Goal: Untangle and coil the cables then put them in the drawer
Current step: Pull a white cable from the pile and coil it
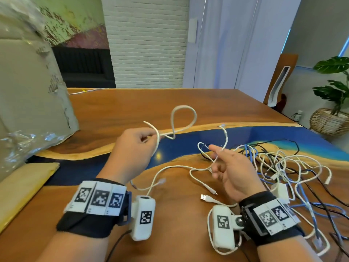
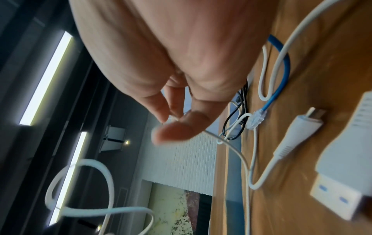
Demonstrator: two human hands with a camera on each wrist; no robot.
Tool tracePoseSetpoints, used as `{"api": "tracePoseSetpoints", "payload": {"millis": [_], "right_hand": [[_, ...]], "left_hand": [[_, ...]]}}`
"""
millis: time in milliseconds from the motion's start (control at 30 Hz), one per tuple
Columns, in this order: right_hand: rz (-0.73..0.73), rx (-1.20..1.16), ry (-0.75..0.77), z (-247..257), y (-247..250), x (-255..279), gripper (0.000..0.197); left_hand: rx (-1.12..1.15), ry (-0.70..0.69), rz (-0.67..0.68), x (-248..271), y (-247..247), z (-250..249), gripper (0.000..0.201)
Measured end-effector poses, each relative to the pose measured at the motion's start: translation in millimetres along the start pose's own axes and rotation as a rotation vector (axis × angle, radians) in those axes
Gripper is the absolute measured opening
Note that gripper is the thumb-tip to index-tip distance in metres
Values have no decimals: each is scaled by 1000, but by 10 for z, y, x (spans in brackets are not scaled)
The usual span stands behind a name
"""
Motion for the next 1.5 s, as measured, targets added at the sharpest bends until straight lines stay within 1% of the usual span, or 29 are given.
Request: {"api": "tracePoseSetpoints", "payload": {"millis": [67, 133, 167, 200, 267, 300, 333, 367, 400, 433, 533, 600, 633, 700, 733, 767, 800, 833, 900, 933, 1033, 1133, 1167, 1233, 1300, 1367, 1400, 1433, 1500], "right_hand": [[-25, 41, 0, -14, 6, -15, 24], [-4, -64, 4, 3, -3, -3, 23], [48, -158, 6, 17, -18, 13, 25], [122, -254, 11, 18, -26, 29, 33], [277, -352, 47, 22, -38, 75, 66], [345, -335, 77, 23, -60, 97, 80], [401, -285, 111, 12, -101, 114, 88], [449, -220, 144, -14, -158, 132, 92], [479, -160, 165, -47, -223, 146, 91], [486, -121, 169, -76, -291, 164, 84], [469, -87, 149, -128, -421, 209, 51], [440, -37, 181, -124, -429, 225, 31], [413, -20, 195, -115, -415, 222, 27], [352, -6, 196, -97, -376, 207, 30], [329, -12, 187, -91, -359, 196, 31], [307, -24, 179, -84, -346, 191, 31], [283, -44, 175, -79, -339, 183, 30], [249, -70, 172, -72, -330, 179, 29], [175, -128, 165, -49, -299, 155, 29], [144, -158, 147, -30, -279, 144, 29], [66, -257, 61, 14, -188, 119, 26], [-18, -326, 29, 12, -87, 70, 20], [-47, -362, 28, 14, -52, 53, 19], [-76, -451, 39, 22, -4, 18, 23], [-71, -528, 72, 19, 31, -10, 35], [-56, -532, 135, 38, 32, 2, 49], [-46, -501, 171, 53, 19, 14, 50], [-41, -452, 204, 66, 0, 27, 46], [-60, -317, 242, 81, -48, 46, 35]], "left_hand": [[-15, 31, 44, 38, -116, -47, 27], [24, 76, 48, 53, -208, -60, 34], [97, 92, 49, 50, -245, -65, 41], [183, 98, 58, 50, -269, -82, 46], [316, 75, 99, 67, -307, -128, 45], [352, 70, 114, 78, -322, -141, 41], [379, 78, 121, 91, -337, -152, 39], [398, 96, 125, 103, -354, -151, 37], [408, 112, 132, 120, -370, -155, 40], [411, 126, 150, 136, -387, -154, 44], [424, 155, 272, 175, -451, -174, 50], [441, 155, 392, 208, -498, -190, 52], [457, 159, 461, 224, -520, -195, 51], [465, 202, 561, 256, -549, -204, 49], [441, 229, 562, 260, -553, -213, 48], [412, 254, 522, 246, -547, -209, 48], [393, 275, 445, 222, -532, -205, 47], [393, 297, 341, 191, -502, -188, 48], [454, 341, 135, 125, -406, -134, 51], [486, 354, 73, 95, -353, -110, 50], [504, 343, -19, 53, -214, -83, 45], [454, 270, -147, -2, -50, -80, 44], [444, 249, -170, -21, 2, -74, 42], [432, 235, -173, -43, 89, -60, 36], [379, 223, -144, -39, 127, -66, 32], [267, 159, -78, -17, 99, -113, 31], [203, 120, -38, 1, 71, -145, 31], [150, 96, 1, 18, 43, -167, 29], [94, 96, 72, 41, -12, -180, 27]]}}
Point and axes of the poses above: each hand's wrist, its own x-axis away from the middle knuckle, its own y-axis out of the back of the hand, z = x × y, the point moved 1 cm from there along -x, towards the middle knuckle, and after that the axes turned 14 degrees about x, right-handed, at the moved point
